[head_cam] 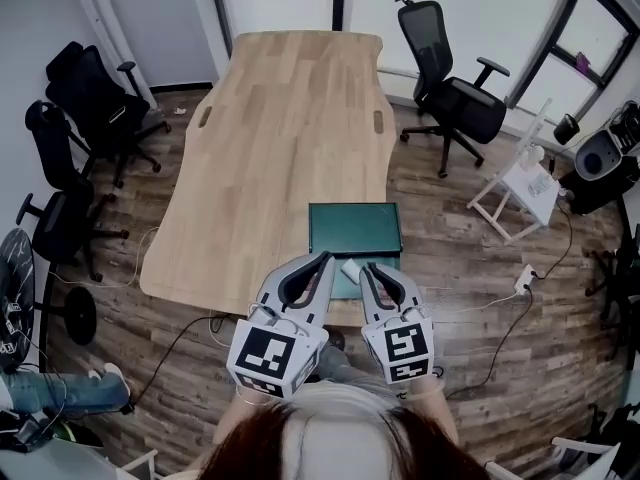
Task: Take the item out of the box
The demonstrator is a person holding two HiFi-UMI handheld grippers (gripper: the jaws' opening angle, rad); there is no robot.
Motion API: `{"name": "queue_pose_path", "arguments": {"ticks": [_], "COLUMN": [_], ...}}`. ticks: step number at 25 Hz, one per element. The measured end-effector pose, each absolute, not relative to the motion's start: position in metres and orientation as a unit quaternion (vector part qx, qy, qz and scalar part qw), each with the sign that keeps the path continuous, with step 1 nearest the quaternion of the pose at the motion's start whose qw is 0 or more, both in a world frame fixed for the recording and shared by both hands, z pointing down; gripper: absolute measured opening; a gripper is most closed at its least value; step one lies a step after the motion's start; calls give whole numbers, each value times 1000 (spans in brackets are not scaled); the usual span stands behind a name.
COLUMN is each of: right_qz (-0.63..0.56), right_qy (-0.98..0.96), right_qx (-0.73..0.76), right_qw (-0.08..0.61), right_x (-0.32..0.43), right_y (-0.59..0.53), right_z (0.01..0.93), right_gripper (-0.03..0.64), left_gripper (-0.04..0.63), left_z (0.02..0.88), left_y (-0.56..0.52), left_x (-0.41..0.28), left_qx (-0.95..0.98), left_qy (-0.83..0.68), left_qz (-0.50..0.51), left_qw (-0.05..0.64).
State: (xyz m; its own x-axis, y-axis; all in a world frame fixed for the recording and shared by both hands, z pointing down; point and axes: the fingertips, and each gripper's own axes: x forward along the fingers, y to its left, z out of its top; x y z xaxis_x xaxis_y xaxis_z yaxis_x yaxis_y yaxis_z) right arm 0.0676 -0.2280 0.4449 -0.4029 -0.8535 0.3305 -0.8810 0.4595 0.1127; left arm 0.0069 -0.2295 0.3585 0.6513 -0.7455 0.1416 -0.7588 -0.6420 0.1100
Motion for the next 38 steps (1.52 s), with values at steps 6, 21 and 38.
{"name": "queue_pose_path", "arguments": {"ticks": [6,21,38], "right_qz": [56,90,138], "right_qy": [-845,-842,-828], "right_qx": [491,439,393], "right_qw": [204,301,377], "right_x": [66,70,74], "right_y": [-238,-255,-262], "right_z": [477,547,624], "right_gripper": [46,123,160], "left_gripper": [8,8,8], "left_z": [365,374,385], "left_y": [-242,-270,-286], "left_x": [10,21,29], "left_qx": [902,901,900], "left_qy": [-420,-420,-419], "left_qz": [46,52,60], "left_qw": [87,98,108]}}
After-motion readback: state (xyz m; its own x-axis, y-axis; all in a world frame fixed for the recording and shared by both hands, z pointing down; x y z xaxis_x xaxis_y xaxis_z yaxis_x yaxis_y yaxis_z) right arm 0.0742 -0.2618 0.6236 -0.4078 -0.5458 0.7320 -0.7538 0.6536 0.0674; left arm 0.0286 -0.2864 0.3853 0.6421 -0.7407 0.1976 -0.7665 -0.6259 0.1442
